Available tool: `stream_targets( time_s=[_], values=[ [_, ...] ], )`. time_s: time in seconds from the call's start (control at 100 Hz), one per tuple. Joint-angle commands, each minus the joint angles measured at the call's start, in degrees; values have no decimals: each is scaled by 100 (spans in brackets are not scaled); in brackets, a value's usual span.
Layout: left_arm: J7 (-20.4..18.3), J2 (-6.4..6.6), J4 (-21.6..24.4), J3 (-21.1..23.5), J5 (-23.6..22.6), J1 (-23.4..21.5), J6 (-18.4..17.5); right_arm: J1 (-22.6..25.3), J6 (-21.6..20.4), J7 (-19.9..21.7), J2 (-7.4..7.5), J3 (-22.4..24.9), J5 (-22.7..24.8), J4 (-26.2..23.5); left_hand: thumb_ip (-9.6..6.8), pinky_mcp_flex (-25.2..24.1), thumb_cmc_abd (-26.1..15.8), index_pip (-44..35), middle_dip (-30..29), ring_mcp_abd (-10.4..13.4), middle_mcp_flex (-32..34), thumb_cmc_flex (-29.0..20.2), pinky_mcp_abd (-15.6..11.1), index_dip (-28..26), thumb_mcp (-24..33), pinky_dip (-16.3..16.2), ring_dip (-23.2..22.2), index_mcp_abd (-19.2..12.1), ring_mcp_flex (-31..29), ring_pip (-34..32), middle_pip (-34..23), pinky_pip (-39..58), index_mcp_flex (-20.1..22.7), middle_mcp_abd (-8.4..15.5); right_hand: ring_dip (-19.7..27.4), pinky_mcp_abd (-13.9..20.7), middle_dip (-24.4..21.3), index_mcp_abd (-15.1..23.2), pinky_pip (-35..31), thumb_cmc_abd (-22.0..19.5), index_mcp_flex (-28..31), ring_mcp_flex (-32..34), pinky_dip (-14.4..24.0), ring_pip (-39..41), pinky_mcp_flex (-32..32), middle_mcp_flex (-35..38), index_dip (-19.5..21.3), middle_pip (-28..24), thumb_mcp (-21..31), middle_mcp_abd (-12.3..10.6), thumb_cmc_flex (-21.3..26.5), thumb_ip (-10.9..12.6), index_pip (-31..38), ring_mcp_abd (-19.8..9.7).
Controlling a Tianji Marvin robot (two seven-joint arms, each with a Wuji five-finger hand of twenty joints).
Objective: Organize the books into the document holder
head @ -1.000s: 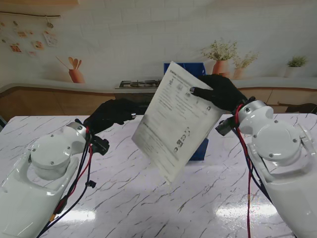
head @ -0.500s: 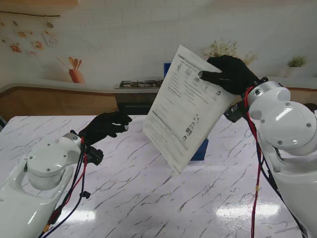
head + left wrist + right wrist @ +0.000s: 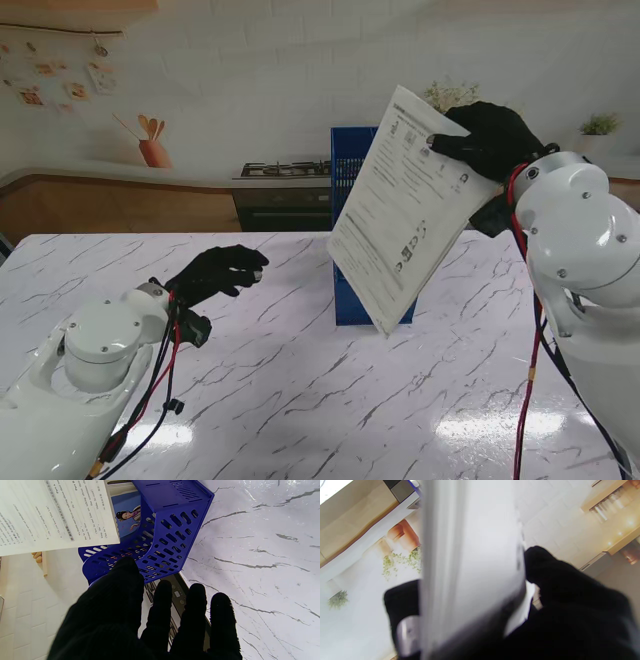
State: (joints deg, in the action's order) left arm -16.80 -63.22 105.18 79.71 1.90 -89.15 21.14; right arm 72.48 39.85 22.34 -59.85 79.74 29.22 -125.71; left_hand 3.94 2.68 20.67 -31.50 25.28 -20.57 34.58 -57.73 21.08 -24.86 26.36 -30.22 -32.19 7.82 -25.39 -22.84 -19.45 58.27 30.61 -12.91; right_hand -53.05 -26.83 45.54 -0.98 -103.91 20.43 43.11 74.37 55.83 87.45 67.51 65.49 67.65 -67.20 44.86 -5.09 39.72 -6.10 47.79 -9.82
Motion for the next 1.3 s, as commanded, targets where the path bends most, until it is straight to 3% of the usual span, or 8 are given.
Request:
stream_targets(
  time_s=[0.0,0.21,0.34,0.83,1.29],
  values=[
    [-93,-14,-115,-50,69,-52,-155,-67,68,-38,-40,-80,78,64,-136,-86,-104,12,-45,48,-128,-45,-121,16,14,45,-2,-72,120,96,75,-100,-45,37,-165,3200,168,1020,-1607,-890,485,178,127,491,332,414,367,-416,527,108,744,702,1008,-972],
    [-132,-11,-215,-81,100,-33,-153,-244,301,-6,-21,-271,443,205,-135,-92,-100,4,-45,51,-135,-55,-131,14,18,49,-7,-67,129,94,67,-95,-43,29,-162,3173,176,1009,-1607,-899,496,177,147,505,333,423,369,-426,535,110,751,674,1025,-965],
    [-132,-13,-254,-88,100,-23,-143,-335,457,-205,-67,-399,510,310,-136,-101,-108,5,-46,49,-141,-71,-131,18,29,53,-6,-66,134,96,65,-98,-50,29,-158,3173,180,1016,-1607,-910,480,178,150,504,333,418,365,-431,537,106,758,663,1029,-970],
    [-193,-5,-376,-61,140,-38,-167,-1324,1027,-1269,-421,-1480,353,1453,-131,-121,-132,2,-56,50,-170,-81,-151,26,29,69,0,-75,162,104,70,-113,-66,23,-144,3202,158,1017,-1607,-937,353,180,163,513,338,369,316,-464,504,59,780,629,1061,-1014],
    [-192,0,-385,-28,91,-93,-169,-1929,1024,-1817,-675,-2083,366,2404,-138,-172,-153,3,-61,27,-200,-95,-176,29,0,72,-3,-70,206,114,77,-105,-87,11,-145,3188,150,975,-1607,-946,339,178,197,561,343,370,277,-515,501,68,799,606,1151,-988]
  ],
)
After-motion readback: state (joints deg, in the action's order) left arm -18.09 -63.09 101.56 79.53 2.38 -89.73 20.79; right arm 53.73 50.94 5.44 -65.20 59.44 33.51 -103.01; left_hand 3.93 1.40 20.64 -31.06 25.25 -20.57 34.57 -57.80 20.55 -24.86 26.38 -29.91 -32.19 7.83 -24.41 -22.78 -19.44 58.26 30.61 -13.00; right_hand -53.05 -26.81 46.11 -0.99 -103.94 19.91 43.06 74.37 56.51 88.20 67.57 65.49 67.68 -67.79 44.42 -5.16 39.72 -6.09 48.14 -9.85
